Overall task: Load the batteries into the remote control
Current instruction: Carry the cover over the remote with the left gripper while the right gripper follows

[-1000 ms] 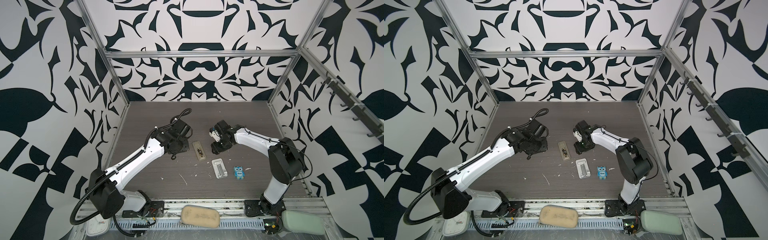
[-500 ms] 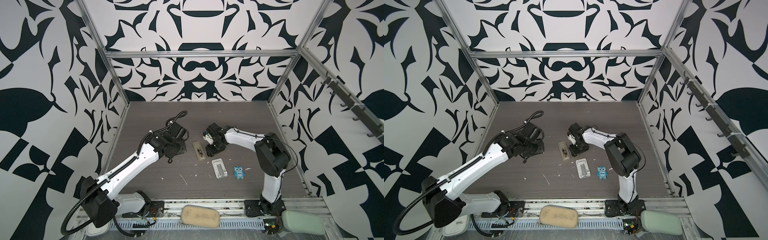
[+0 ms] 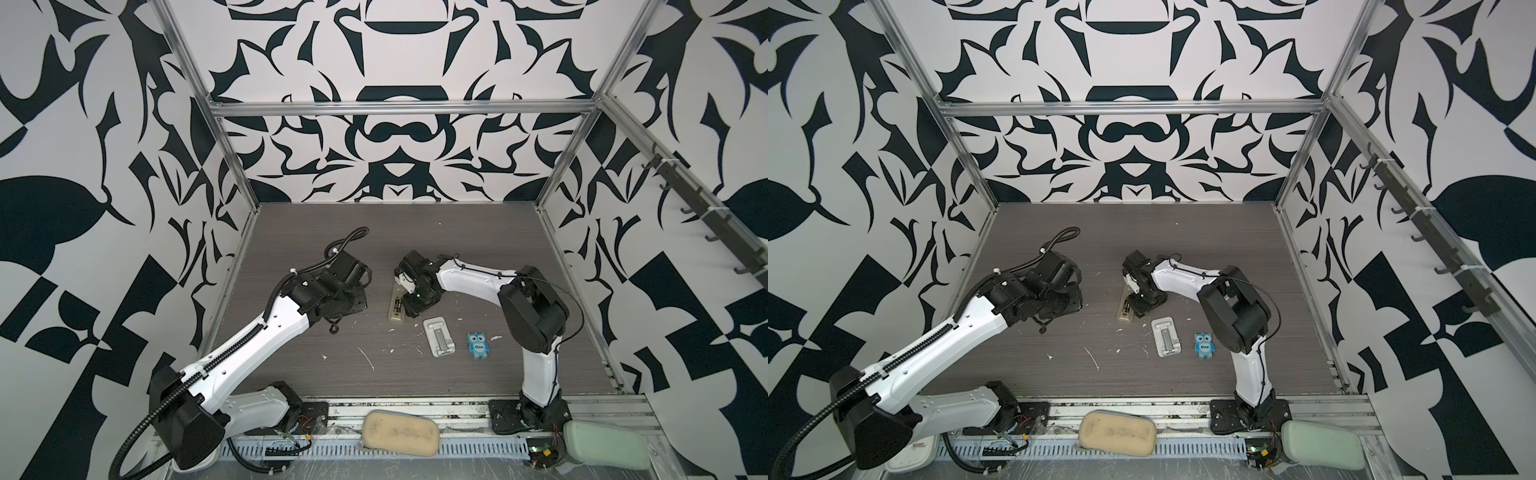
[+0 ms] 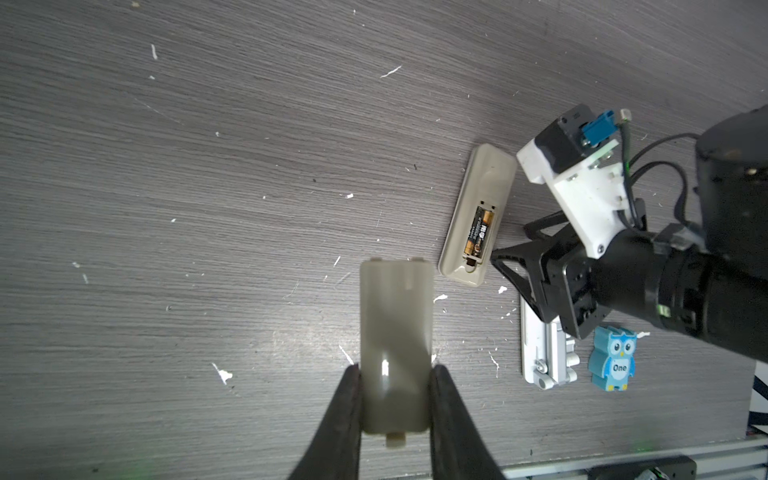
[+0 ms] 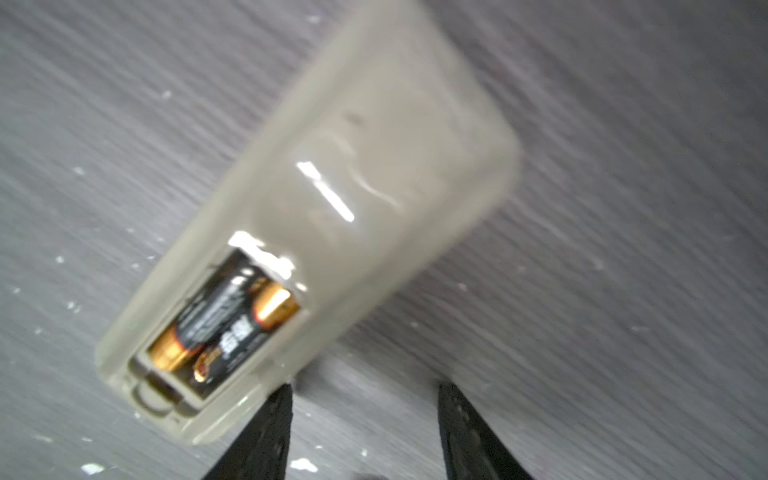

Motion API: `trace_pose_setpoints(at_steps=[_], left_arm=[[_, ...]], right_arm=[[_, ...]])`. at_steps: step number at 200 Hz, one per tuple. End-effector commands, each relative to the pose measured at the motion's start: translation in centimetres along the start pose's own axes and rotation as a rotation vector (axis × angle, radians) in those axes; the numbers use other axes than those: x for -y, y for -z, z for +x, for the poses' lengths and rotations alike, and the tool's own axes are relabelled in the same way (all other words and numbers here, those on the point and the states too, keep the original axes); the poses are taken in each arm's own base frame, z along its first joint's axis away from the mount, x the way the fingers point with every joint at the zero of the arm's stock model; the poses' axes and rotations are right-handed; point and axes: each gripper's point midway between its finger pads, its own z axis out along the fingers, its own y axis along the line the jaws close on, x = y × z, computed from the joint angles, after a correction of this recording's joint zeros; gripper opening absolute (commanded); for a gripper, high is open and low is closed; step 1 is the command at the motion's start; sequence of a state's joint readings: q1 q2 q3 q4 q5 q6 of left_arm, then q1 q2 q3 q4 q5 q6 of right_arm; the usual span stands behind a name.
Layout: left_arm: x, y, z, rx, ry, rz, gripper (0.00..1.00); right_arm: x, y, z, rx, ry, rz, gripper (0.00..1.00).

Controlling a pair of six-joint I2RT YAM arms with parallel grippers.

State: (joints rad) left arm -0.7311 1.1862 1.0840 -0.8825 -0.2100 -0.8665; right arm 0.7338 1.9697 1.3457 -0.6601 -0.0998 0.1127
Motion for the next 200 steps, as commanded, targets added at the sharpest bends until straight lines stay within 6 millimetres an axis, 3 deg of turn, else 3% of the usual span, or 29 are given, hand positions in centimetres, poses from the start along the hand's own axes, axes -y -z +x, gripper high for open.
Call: trace_pose_setpoints(at_steps=[1,38,63,104,121,200], left_arm=[[-1.0,0.1,0.5,-0.007,0.013,-0.026,0.19],[-0.3,-1.0,1.5,-0.081,-0.050,-0.018,0.20],[0.5,-2.2,2.0,-0.149,-0.120,-0.030,0.20],[2.6,-4.3,2.2,-0.254,-0.235,-0.100,0.20],[3.4,-5.4,2.5,-0.299,-0.267,-0.145,0.20],[7.8,-9.8,4.5,-0.441,-0.316,-0.153,0.20]], right_arm=[[-0.9,0.7,-0.2,-0.007,0.008,-0.016,0.59],[-1.0,1.9,0.0,0.011,0.023,-0.023,0.59],[0.0,4.1,0.6,0.045,-0.025,-0.052,0.59],[5.4,10.1,1.0,0.207,-0.254,-0.111,0.60],[7.3,11.6,1.2,0.261,-0.317,-0.099,0.61],[8.9,11.4,1.3,0.291,-0.342,-0.096,0.61]])
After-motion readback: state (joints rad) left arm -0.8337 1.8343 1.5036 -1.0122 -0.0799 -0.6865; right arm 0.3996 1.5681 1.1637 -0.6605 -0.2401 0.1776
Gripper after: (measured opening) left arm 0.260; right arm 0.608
